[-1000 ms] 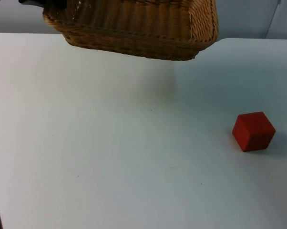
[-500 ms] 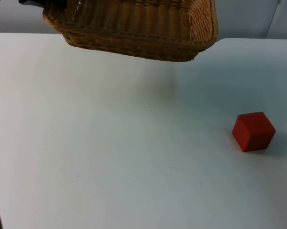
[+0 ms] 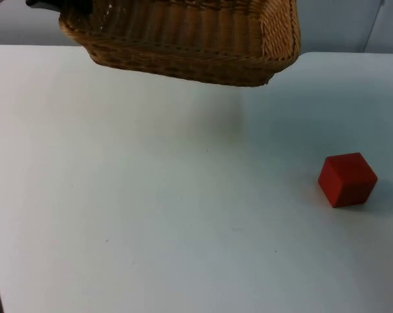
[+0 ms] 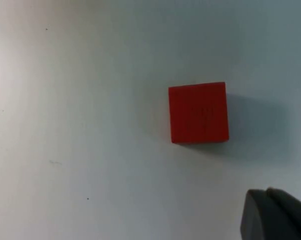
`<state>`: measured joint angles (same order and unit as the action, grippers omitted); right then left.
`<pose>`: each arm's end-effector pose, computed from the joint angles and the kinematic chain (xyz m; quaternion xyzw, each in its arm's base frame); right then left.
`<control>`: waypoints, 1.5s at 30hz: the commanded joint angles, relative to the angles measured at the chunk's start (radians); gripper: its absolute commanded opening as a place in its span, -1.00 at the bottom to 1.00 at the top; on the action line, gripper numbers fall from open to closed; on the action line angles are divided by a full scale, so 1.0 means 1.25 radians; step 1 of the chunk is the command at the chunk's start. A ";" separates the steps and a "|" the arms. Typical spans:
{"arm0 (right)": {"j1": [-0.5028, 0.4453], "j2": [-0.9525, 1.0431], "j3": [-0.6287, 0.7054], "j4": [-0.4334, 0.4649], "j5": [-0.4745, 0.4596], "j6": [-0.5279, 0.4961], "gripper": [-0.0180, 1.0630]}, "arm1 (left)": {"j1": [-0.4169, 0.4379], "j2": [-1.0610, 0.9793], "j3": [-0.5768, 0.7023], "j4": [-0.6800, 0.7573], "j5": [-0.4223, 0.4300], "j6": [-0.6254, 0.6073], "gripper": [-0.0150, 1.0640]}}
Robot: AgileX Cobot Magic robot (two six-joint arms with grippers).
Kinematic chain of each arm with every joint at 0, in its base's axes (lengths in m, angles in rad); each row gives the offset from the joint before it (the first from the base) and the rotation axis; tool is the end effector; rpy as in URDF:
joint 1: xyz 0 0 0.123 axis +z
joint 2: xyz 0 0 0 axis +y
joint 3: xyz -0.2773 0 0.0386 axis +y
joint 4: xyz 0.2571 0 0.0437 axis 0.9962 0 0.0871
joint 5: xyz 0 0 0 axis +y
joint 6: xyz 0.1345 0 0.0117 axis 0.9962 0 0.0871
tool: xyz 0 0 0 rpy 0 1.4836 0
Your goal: Pick up the basket with the left hand and place the cube into the basket with the right hand.
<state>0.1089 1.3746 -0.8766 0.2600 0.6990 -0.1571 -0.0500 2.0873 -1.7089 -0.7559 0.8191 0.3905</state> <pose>0.2876 0.0539 0.1998 -0.0511 0.9671 0.0984 0.2290 0.4892 -0.0922 0.1955 0.0183 0.9232 -0.2794 0.2633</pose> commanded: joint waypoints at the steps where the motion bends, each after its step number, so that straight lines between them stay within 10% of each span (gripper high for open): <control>1: 0.004 -0.001 -0.005 0.006 -0.003 0.025 -0.96 | -0.002 -0.007 0.000 -0.032 0.038 -0.004 -0.97; 35: 0.004 0.027 -0.005 -0.003 0.078 0.043 -0.88 | -0.002 -0.007 0.000 -0.032 0.125 -0.004 -0.97; 38: 0.004 0.027 -0.005 -0.003 0.074 0.043 -0.60 | -0.002 -0.007 0.000 -0.032 0.125 -0.004 -0.97; 42: 0.004 0.027 -0.005 0.005 0.079 0.036 0.87 | -0.002 -0.007 0.000 -0.033 0.124 -0.004 -0.97; 45: 0.004 0.029 -0.005 0.012 0.079 0.030 0.98 | -0.002 -0.007 0.000 -0.033 0.121 -0.004 -0.97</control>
<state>0.1089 1.4064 -0.8782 0.2660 0.8007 -0.1101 -0.0500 2.0873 -1.7089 -0.7559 0.9638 0.3905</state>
